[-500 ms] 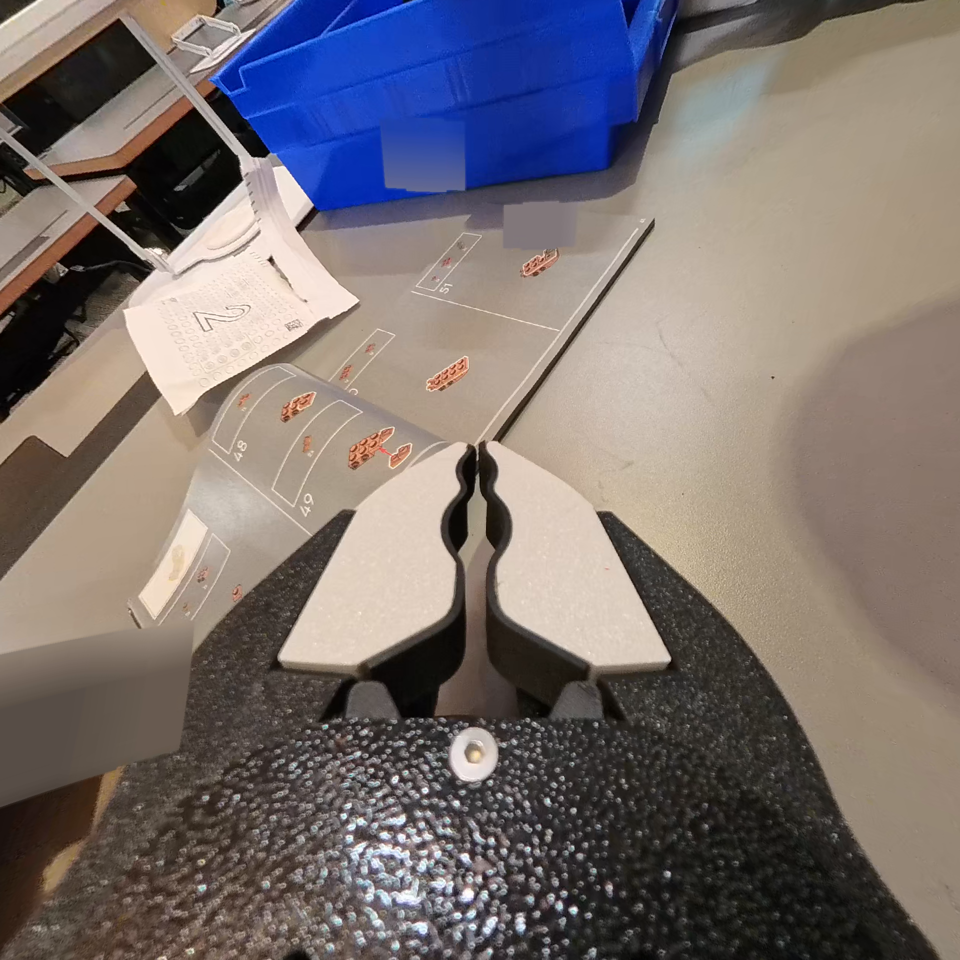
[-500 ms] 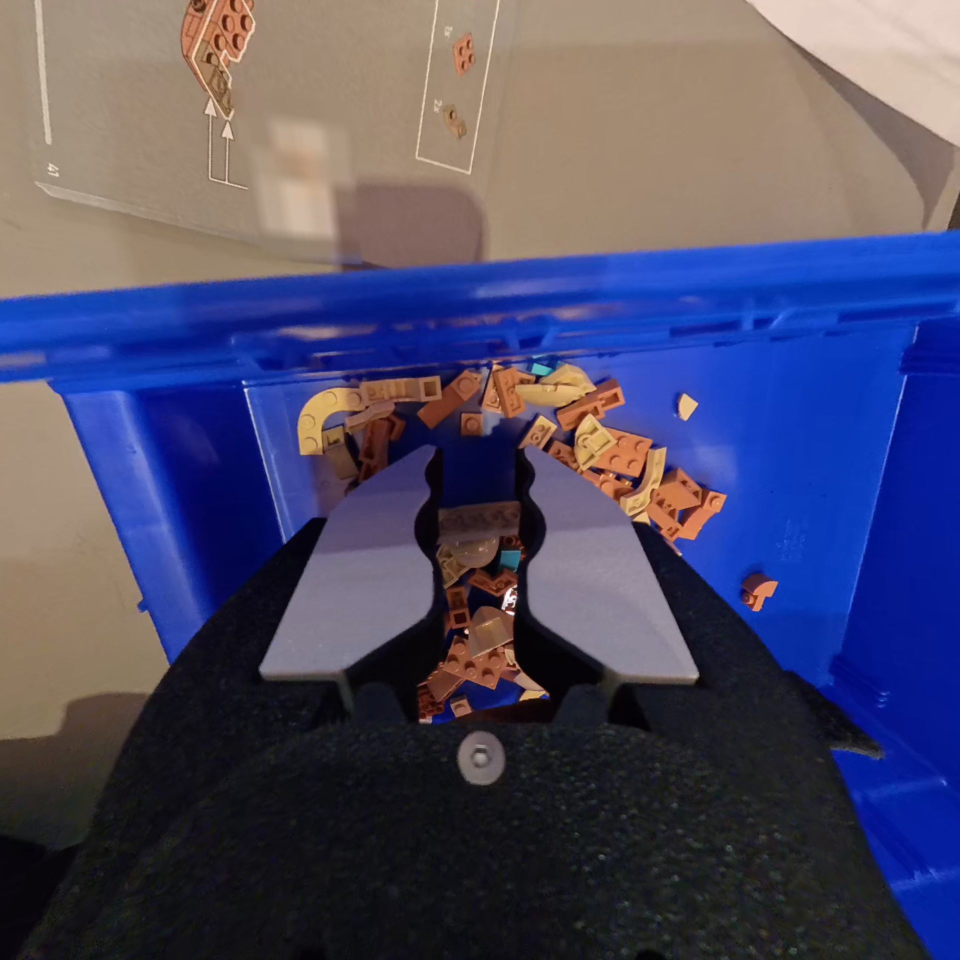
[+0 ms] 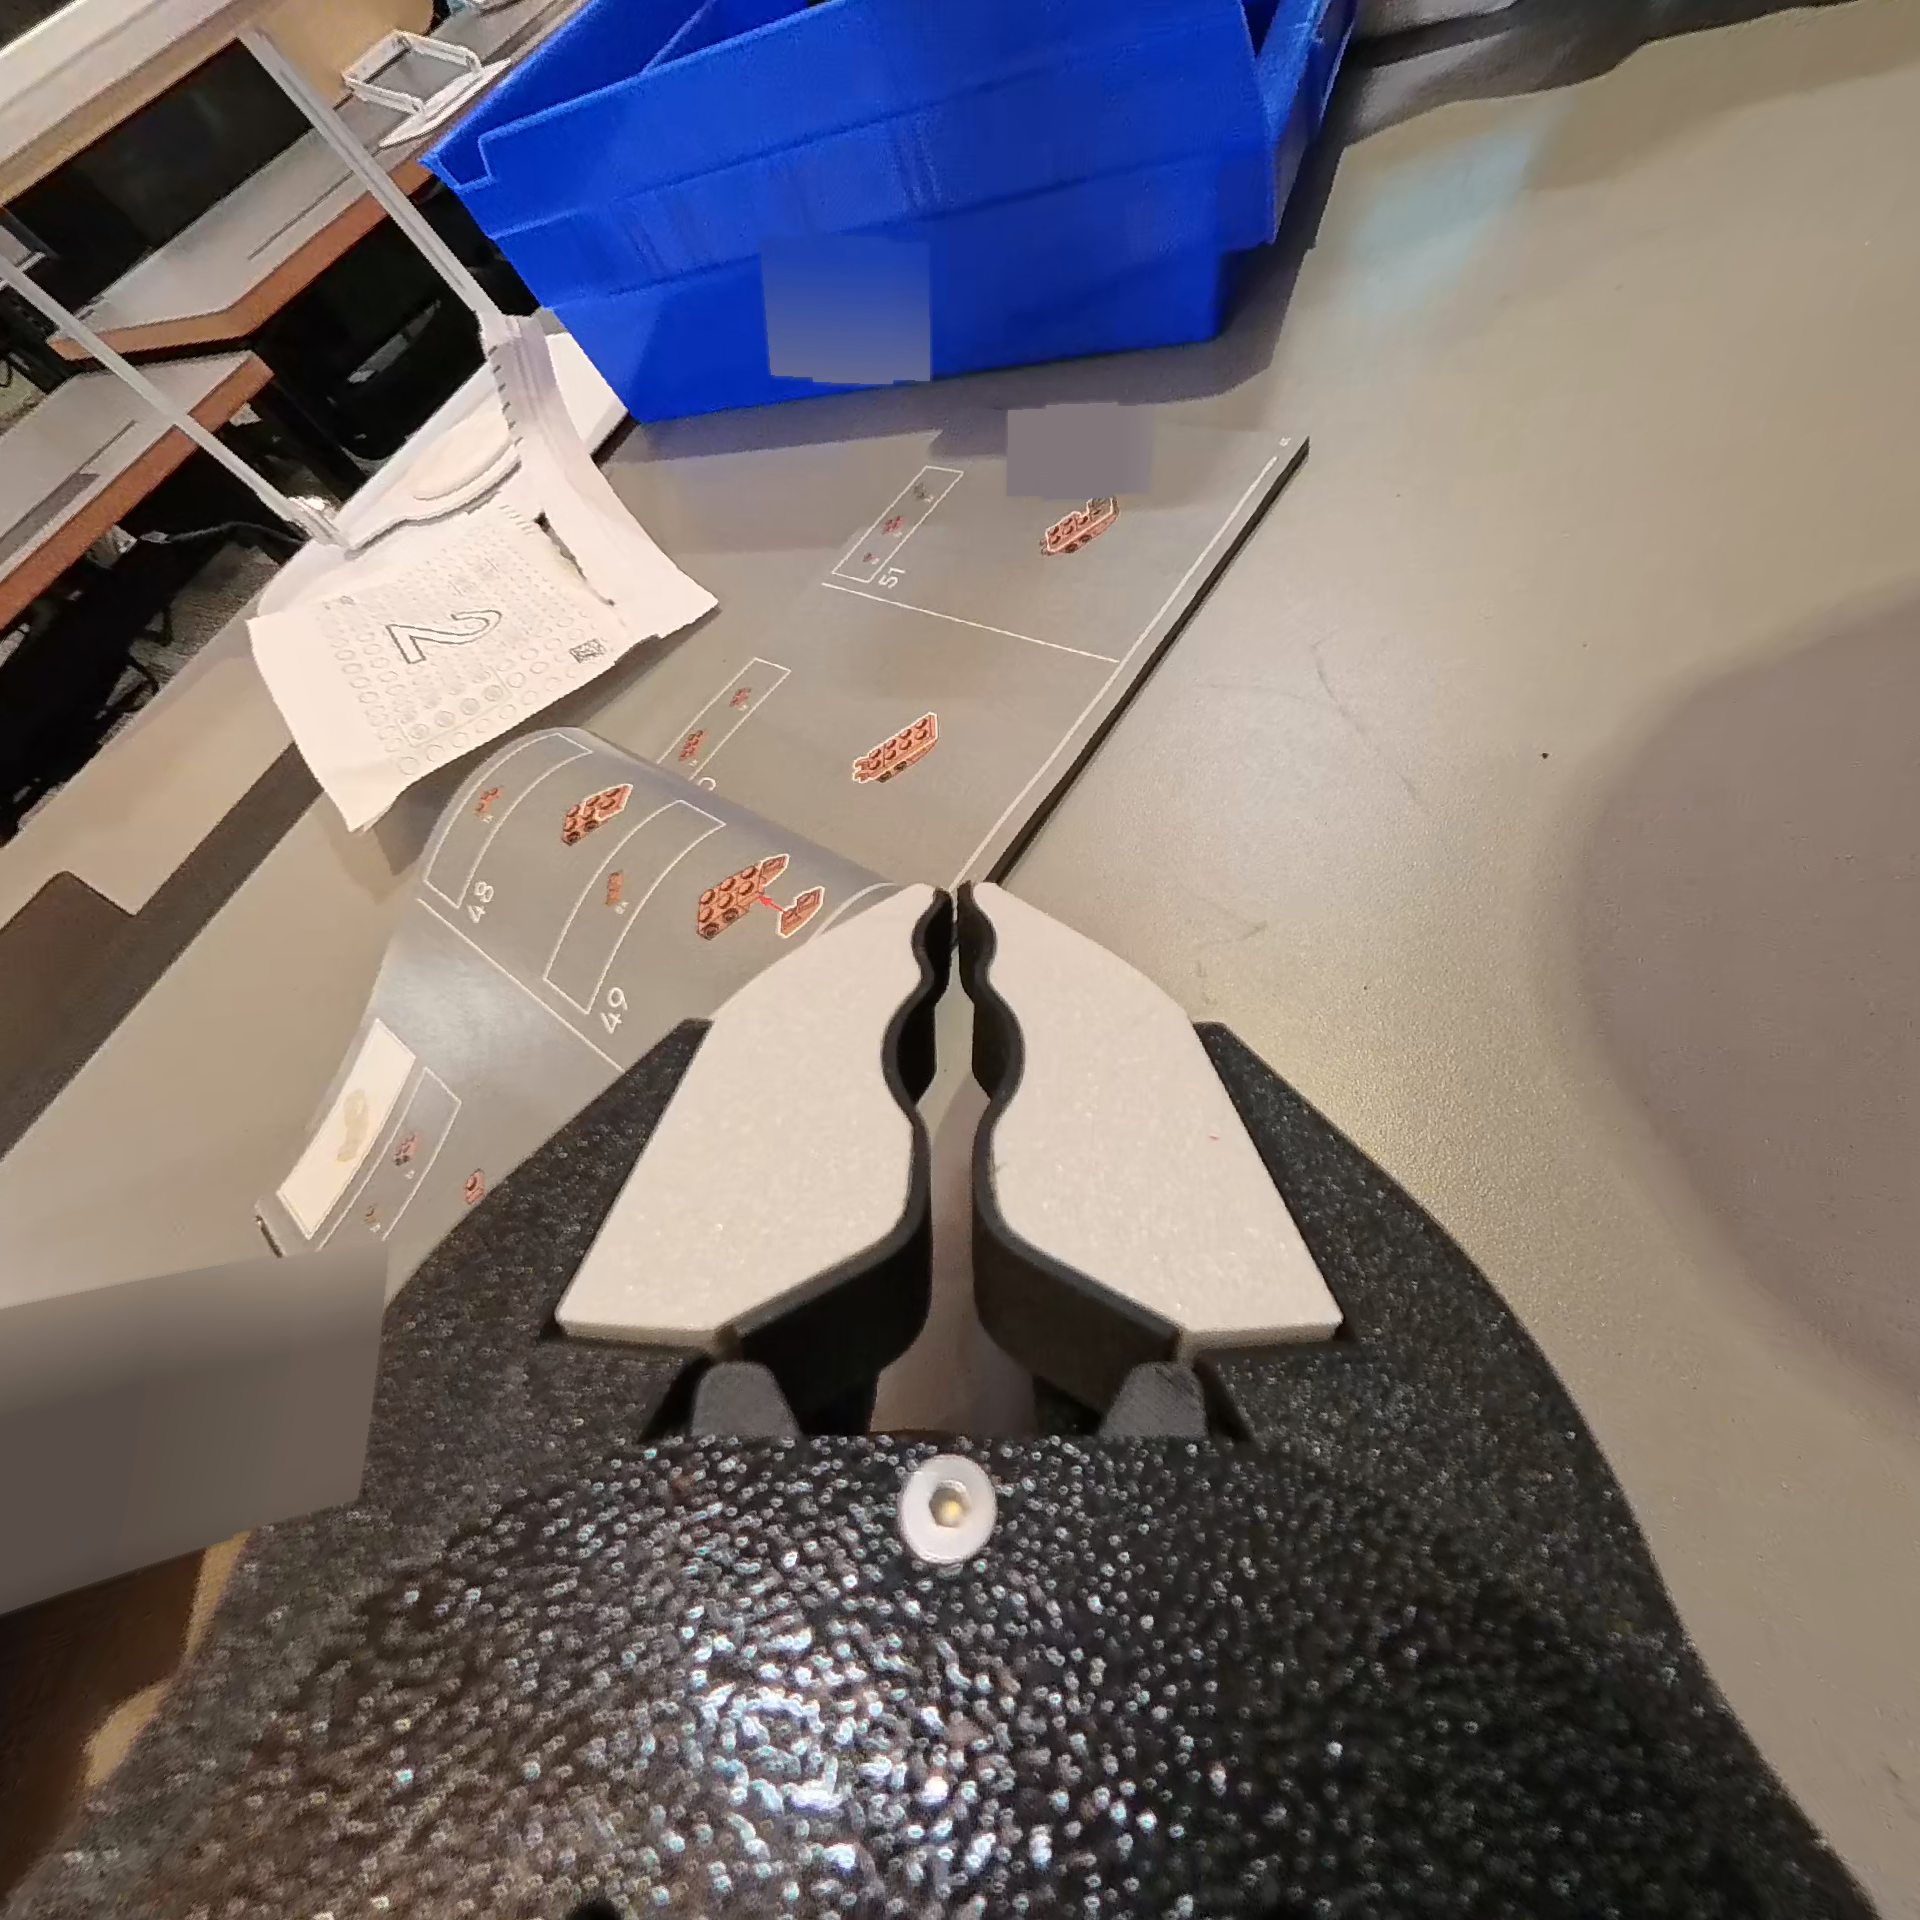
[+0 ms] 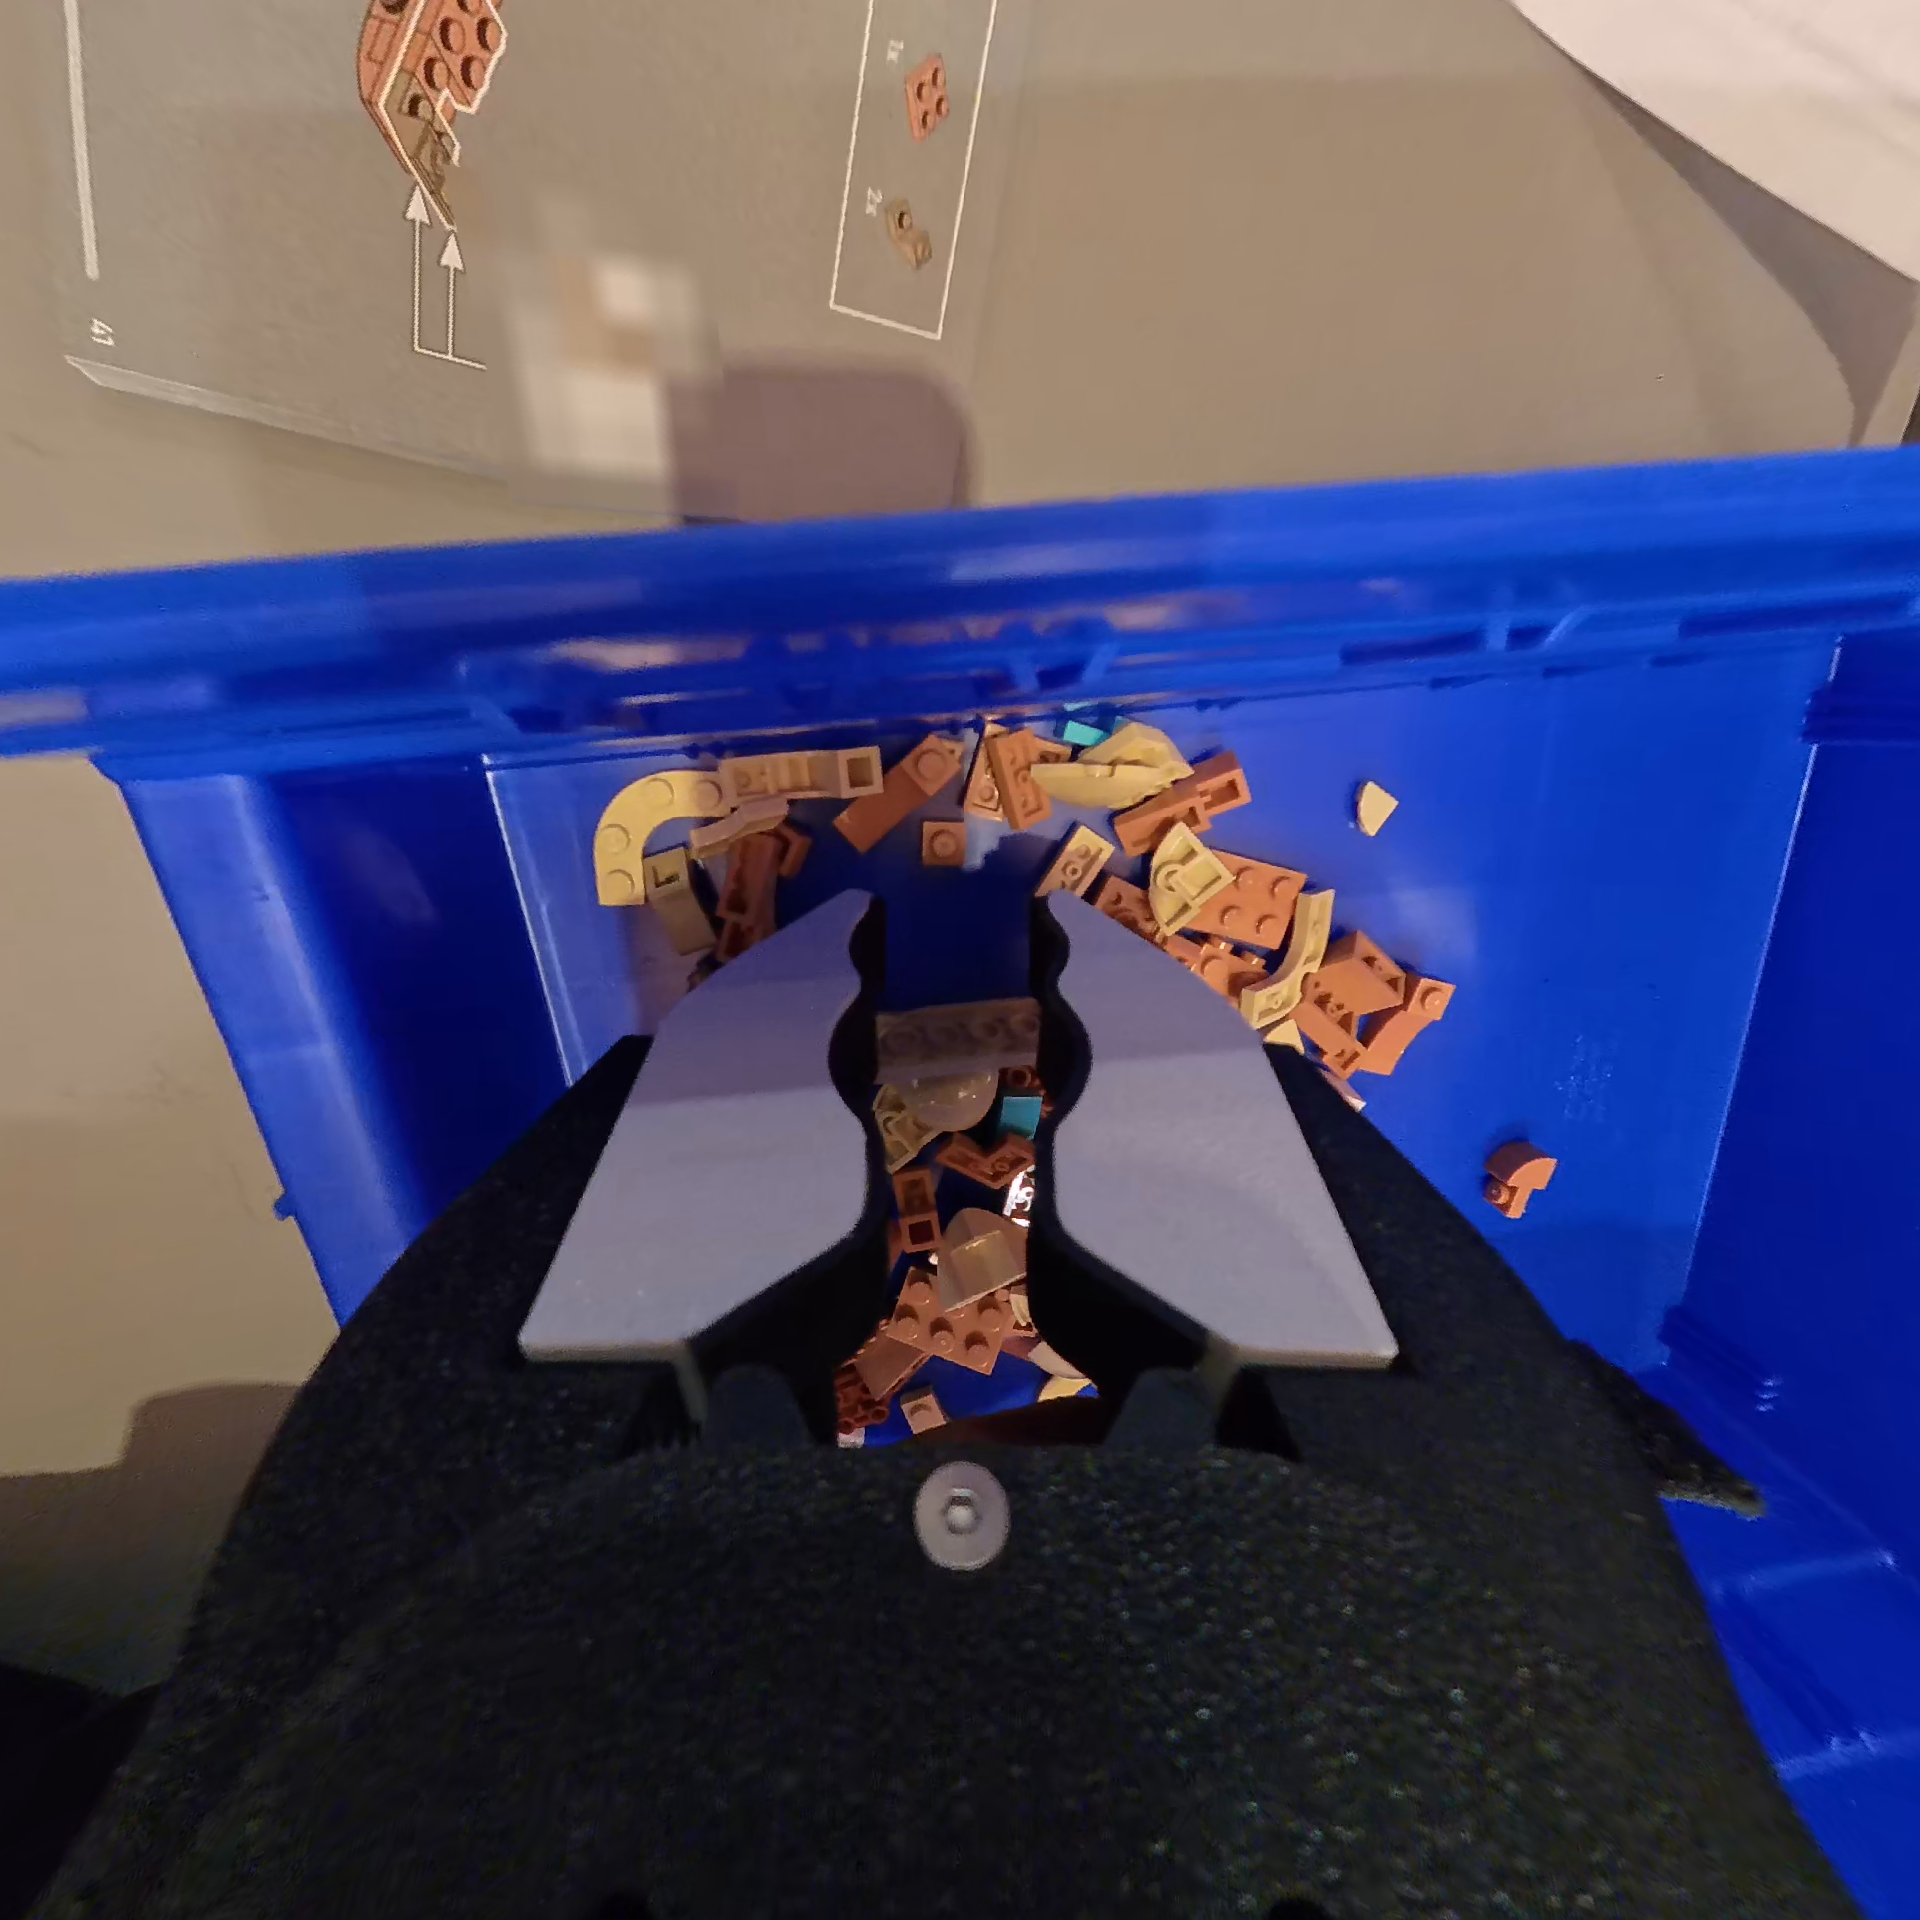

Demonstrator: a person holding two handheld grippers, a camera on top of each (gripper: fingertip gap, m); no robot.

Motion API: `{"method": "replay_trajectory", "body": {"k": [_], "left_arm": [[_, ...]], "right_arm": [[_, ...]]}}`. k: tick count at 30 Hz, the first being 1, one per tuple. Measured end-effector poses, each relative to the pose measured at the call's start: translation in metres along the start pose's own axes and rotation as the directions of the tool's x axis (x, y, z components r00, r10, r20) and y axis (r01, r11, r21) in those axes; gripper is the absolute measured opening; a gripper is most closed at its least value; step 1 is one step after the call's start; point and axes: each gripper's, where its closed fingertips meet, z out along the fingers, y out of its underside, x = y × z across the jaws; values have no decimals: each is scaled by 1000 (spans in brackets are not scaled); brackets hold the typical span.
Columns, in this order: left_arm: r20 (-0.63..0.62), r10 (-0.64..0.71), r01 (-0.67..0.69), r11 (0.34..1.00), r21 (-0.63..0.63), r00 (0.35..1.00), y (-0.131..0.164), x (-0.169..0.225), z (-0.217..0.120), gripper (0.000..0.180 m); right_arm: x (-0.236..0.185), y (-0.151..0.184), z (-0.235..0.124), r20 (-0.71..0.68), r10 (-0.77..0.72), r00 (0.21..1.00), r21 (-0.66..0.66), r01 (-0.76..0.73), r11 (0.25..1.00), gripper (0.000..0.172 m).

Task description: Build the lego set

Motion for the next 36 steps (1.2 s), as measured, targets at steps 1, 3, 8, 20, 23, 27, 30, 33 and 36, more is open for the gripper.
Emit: {"method": "replay_trajectory", "body": {"k": [1, 3, 8, 20, 23, 27, 30, 33, 36], "left_arm": [[0, 0, 0, 1000, 0, 1000, 0, 0, 0, 0], [0, 1, -1, 1000, 0, 1000, 0, 0, 0, 0], [0, 1, -1, 1000, 1, 1000, 0, 0, 0, 0], [-1, 2, -2, 1000, 1, 1000, 0, 0, 0, 0], [-1, 2, -2, 1000, 2, 1000, 0, 0, 0, 0], [-1, 5, -5, 1000, 0, 1000, 0, 1, -1, 0], [0, 3, -3, 1000, -2, 1000, 1, 0, -1, 0], [1, 0, 0, 1000, -9, 1000, 2, 0, 0, 0], [4, 5, -5, 1000, -13, 1000, 2, -1, 1, 0]], "right_arm": [[0, 0, 0, 1, 0, 1000, 1, 0, 1000, 26], [0, 0, 0, 1, 0, 1000, -1, 0, 1000, 27], [0, 1, 0, 1, 3, 1000, -1, -3, 1000, 27], [0, 2, 0, 5, 4, 1000, 0, -4, 1000, 26], [-1, 3, -1, 13, 6, 1000, 1, -6, 1000, 25], [-2, 5, -3, 26, 12, 1000, 9, -13, 1000, 24], [-3, 4, -6, 32, 17, 999, 20, -17, 1000, 23], [-4, 4, -5, 43, 14, 999, 27, -15, 1000, 21], [-5, 4, -2, 51, 11, 999, 18, -12, 1000, 21]]}}
